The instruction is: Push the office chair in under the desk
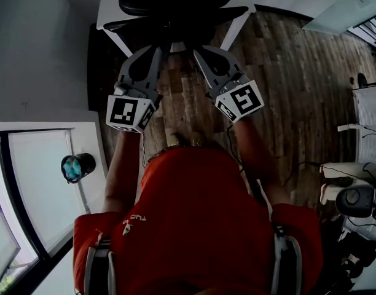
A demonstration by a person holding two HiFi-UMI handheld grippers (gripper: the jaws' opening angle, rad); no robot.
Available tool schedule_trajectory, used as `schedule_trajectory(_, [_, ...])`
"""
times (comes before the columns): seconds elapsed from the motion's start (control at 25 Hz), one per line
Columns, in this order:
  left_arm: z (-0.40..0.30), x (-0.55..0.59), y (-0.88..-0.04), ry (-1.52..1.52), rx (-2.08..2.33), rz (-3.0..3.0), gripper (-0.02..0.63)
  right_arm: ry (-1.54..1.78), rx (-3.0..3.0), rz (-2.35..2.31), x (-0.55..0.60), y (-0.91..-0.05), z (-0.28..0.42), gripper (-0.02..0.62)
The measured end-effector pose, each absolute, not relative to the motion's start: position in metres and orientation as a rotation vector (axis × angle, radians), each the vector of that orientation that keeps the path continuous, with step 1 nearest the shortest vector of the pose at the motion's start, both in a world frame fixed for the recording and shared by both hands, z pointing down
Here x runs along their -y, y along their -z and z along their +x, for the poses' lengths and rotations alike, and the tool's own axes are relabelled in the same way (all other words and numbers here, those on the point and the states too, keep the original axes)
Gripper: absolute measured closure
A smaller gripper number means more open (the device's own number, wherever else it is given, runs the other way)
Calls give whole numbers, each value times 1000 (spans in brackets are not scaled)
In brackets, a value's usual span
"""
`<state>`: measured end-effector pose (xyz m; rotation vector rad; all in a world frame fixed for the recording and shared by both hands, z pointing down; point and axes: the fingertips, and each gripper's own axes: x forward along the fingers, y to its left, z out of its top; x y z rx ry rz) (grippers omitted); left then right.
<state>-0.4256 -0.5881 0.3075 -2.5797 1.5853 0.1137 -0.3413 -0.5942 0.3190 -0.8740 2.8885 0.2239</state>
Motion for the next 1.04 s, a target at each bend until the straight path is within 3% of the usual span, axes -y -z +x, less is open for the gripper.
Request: schedule_trajectory(1.04, [-429,587,-309,-98,-1579,-2577,597,-203,-2872,-841,595,-315,-342,571])
